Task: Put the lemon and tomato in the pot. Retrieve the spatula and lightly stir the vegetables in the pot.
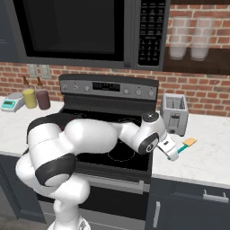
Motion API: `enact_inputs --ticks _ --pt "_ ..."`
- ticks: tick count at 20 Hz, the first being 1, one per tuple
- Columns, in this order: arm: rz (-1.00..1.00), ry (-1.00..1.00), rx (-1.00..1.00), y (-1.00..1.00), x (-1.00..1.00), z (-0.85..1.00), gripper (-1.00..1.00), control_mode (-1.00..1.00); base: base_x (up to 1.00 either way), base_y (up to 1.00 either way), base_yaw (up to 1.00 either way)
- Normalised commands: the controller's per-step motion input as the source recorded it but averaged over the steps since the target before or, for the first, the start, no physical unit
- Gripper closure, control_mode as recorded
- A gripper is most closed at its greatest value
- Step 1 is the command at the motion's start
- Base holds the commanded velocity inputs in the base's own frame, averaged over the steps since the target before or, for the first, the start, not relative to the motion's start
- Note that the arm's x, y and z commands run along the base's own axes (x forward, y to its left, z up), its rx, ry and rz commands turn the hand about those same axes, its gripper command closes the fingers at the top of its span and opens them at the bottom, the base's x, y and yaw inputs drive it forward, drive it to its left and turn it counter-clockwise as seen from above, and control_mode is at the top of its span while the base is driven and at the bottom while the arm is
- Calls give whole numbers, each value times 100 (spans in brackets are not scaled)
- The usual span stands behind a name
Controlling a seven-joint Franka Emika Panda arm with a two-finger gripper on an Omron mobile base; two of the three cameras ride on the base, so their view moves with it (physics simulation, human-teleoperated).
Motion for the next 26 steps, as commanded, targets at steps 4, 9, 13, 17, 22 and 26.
enact_inputs --ticks 4,9,13,17,22,26 --pt "0 0 0 -28 23 -15 -100 -100 0 0 0" --pt "0 0 0 -3 3 -41 -100 -100 0 0 0" --pt "0 0 0 0 8 -43 -100 -100 0 0 0" --pt "0 0 0 -1 36 -18 -100 -100 0 0 0" --pt "0 0 0 -20 41 -20 -100 -100 0 0 0" --pt "0 0 0 -30 29 -33 -100 -100 0 0 0"
